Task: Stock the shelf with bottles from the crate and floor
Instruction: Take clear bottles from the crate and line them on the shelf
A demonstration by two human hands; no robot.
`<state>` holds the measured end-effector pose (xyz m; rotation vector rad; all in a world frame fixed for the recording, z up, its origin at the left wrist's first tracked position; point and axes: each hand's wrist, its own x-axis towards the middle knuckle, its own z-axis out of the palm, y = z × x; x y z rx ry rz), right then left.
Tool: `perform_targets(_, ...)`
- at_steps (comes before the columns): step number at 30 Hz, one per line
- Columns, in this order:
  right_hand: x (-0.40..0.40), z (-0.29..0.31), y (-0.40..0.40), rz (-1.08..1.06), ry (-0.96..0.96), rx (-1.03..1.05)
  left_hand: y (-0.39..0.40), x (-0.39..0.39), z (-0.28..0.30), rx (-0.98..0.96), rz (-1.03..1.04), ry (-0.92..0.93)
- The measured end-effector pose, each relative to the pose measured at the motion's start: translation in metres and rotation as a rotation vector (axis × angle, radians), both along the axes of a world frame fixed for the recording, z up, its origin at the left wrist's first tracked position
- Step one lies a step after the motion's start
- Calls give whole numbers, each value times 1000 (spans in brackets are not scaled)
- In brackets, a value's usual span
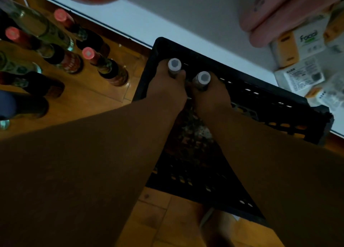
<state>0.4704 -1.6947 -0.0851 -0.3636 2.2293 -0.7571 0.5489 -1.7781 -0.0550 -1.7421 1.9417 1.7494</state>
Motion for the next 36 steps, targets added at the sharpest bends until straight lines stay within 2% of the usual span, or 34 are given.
perform_targets(4, 7, 22, 15, 19, -9, -44, 14, 20, 11, -65, 2, 14)
perform_targets(7, 11, 69, 33, 29, 1, -60, 21, 37, 50, -160, -60, 9)
perform_targets(12, 26, 192, 69, 24, 7, -101, 35, 63, 171, -237, -85, 79)
perform_targets(15, 35, 288, 85, 35, 16, -114, 40, 78, 266, -210, -68, 90)
perform_targets(18, 42, 392, 92, 70, 29, -146, 35, 95, 361, -280, -117, 87)
perform_targets(23, 56, 535, 83, 59, 91, -263, 15, 115, 493, -376, -44, 310)
perform_targets(29, 81, 643, 45, -184, 241, -550, -21, 133, 620, -389, -94, 542)
perform_targets(32, 91, 683, 27, -249, 196, -684, -34, 139, 660, -464, -94, 579)
perform_targets(34, 95, 704, 18, -250, 186, -777, -38, 142, 682, -510, -96, 600)
perform_targets(36, 95, 724, 10, -181, 295, -758, -39, 143, 703, -522, -82, 635)
